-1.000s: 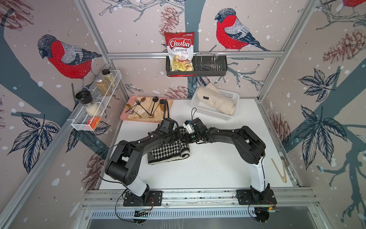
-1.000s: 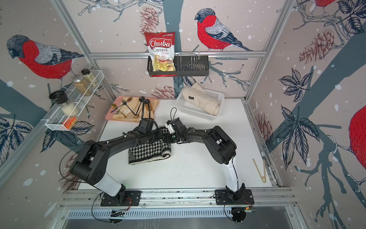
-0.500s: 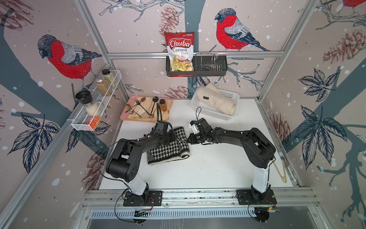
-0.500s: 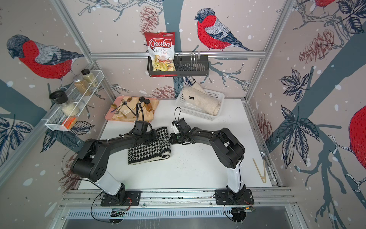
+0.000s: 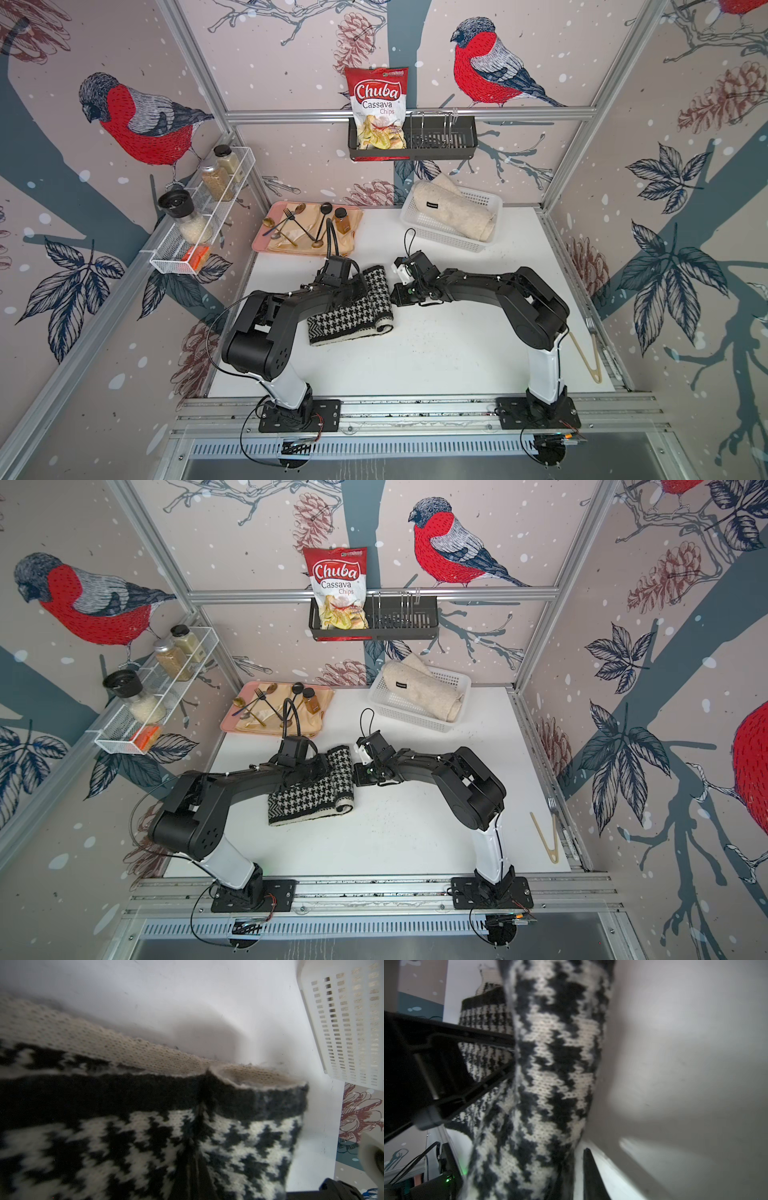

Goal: Roll up the scarf and place it into the basket
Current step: Roll the scarf at the center of the board.

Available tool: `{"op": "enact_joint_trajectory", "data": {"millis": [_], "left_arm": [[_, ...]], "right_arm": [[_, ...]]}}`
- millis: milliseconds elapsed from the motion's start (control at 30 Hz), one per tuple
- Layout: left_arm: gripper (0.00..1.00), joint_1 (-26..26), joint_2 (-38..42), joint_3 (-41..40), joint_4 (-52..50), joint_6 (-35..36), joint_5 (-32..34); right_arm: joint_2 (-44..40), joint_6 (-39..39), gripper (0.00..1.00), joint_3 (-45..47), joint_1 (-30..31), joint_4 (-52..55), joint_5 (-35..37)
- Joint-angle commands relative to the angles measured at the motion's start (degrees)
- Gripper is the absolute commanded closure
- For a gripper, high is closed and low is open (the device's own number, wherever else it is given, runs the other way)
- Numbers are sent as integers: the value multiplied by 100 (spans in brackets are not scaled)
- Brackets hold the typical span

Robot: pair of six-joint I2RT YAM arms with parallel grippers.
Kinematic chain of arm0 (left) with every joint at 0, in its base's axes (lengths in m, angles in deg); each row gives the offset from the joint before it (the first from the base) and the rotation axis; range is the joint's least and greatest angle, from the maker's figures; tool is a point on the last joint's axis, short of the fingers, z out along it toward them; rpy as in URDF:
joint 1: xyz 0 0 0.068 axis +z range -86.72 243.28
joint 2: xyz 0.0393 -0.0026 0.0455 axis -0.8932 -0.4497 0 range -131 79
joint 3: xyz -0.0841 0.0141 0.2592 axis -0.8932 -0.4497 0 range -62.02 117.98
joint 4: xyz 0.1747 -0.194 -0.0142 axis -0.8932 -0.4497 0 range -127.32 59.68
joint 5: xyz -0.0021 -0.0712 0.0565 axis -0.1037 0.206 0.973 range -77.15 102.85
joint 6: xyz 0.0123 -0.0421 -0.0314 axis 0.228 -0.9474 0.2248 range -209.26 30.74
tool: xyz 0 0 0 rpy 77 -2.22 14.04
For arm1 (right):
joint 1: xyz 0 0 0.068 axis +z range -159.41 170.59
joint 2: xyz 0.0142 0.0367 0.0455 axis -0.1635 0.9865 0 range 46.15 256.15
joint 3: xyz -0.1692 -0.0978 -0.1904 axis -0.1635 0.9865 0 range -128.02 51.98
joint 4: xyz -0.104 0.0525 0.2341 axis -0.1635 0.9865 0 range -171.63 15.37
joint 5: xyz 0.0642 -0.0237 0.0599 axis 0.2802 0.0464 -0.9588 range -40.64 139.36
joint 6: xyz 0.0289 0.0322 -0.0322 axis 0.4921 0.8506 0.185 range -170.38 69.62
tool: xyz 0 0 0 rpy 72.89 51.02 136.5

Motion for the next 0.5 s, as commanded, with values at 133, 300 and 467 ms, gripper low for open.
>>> {"op": "enact_joint_trajectory", "data": {"millis": [133, 300, 467], "left_arm": [[94, 22, -29, -61, 87, 0, -67], [94, 51, 117, -94, 63, -31, -92], [94, 136, 320, -189, -31, -49, -59]], "right_arm": [[18, 100, 86, -292, 120, -433, -402], [111, 82, 86, -488, 249, -385, -444], [278, 88, 86, -669, 338, -378, -534]]}}
